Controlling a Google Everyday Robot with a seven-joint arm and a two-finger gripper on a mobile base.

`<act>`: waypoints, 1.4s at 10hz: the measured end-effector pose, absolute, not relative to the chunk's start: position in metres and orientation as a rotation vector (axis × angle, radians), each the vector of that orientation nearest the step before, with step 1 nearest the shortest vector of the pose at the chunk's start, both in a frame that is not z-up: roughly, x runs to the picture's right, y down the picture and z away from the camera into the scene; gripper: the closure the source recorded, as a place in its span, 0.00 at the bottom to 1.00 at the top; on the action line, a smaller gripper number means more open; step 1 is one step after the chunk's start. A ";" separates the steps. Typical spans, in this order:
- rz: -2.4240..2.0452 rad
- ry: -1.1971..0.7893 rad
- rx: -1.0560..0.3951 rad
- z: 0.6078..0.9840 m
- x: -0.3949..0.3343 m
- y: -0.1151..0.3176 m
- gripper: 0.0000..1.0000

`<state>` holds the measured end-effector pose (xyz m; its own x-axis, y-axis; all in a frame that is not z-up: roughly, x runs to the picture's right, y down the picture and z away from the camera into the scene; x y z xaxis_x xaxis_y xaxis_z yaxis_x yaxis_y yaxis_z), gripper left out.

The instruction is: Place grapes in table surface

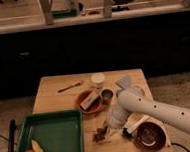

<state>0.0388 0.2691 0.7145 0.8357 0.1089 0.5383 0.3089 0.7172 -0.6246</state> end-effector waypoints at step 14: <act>-0.136 -0.616 -0.786 0.718 0.042 0.270 0.20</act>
